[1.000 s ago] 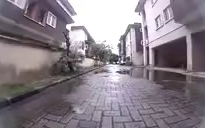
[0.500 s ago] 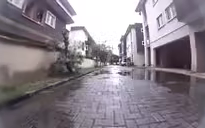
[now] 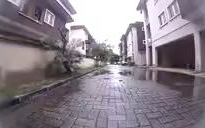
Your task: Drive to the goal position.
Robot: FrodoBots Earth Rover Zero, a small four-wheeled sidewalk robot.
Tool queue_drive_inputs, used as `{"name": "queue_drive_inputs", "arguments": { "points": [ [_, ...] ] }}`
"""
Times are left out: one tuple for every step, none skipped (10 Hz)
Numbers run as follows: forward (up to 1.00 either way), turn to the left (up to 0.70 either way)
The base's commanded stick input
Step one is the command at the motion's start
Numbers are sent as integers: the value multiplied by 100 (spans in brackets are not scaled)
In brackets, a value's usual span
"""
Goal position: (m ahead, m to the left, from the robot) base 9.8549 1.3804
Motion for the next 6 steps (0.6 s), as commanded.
{"name": "queue_drive_inputs", "arguments": {
  "points": [
    [70, 0],
    [70, 0],
    [70, 0],
    [70, 0],
    [70, 0],
    [70, 0]
  ]
}}
